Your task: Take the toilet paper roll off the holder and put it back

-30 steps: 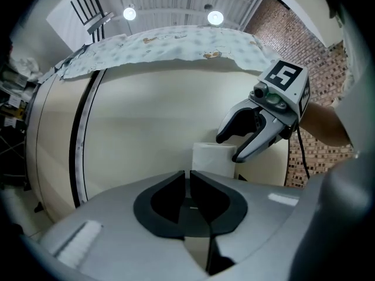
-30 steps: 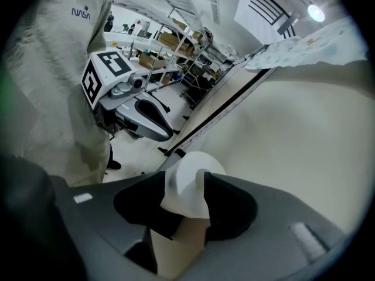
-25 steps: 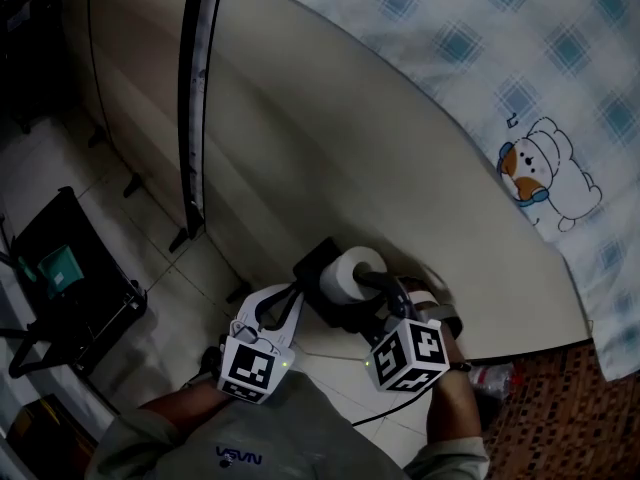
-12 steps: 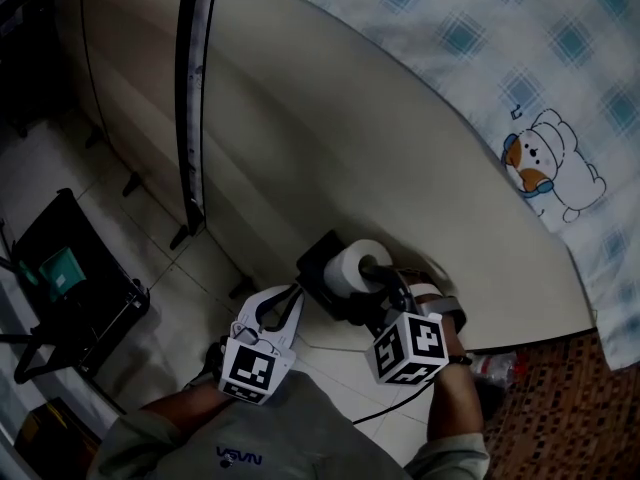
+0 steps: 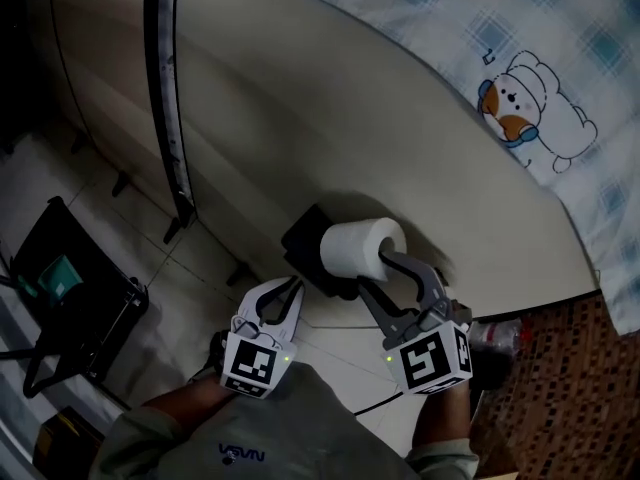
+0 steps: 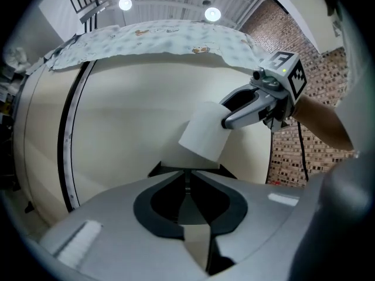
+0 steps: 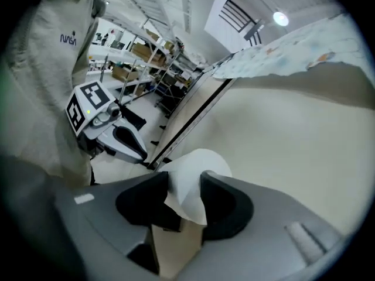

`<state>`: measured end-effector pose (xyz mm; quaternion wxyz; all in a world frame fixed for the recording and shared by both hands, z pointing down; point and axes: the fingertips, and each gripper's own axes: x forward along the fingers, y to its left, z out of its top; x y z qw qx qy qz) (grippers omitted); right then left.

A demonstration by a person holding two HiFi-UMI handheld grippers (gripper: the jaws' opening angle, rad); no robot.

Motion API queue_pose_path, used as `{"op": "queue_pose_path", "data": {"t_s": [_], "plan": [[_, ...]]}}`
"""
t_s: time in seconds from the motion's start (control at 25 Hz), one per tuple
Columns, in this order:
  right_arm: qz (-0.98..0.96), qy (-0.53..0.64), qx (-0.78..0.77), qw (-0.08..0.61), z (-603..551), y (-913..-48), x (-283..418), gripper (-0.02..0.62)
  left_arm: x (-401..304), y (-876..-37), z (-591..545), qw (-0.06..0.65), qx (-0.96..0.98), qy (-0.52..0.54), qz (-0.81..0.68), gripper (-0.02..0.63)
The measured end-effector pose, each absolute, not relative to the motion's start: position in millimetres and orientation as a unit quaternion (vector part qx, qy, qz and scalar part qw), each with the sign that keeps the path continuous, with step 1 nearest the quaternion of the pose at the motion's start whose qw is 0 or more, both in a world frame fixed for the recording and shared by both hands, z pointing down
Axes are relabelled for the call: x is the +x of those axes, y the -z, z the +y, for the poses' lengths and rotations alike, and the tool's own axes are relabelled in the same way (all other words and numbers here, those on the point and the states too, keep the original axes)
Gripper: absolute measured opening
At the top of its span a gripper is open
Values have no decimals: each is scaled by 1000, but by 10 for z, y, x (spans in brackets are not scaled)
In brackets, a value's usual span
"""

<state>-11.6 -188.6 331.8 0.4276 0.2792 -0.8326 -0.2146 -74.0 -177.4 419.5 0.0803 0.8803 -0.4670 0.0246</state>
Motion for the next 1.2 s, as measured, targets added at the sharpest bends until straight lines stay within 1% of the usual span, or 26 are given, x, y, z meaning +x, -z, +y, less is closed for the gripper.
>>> {"op": "queue_pose_path", "data": {"t_s": [0.12,0.2,0.4,0.56,0.64,0.72,0.88,1.2], "plan": [[-848,199,325,369,-1784,-3210,-2,172,-630,-4225,-1739,80,886,-32,-457,6],[-859,173,362,317,-1719,-3142,106,172,-556,-4245,-1716,80,889,-36,-450,6],[-864,50,463,190,-1546,-3078,588,172,-339,-4389,-1689,85,895,-57,-435,23],[-860,-16,500,102,-1460,-3141,944,170,-163,-4487,-1665,81,896,-79,-429,71],[-852,-44,517,72,-1417,-3200,1079,170,-105,-4510,-1666,78,896,-87,-428,98],[-845,-71,528,44,-1374,-3253,1174,170,-63,-4538,-1667,76,896,-91,-428,110],[-835,-135,533,-14,-1340,-3441,1289,169,-30,-4600,-1676,75,893,-106,-431,120],[-806,-271,515,-107,-1283,-3971,1451,166,-27,-4703,-1684,82,886,-120,-439,120]]}}
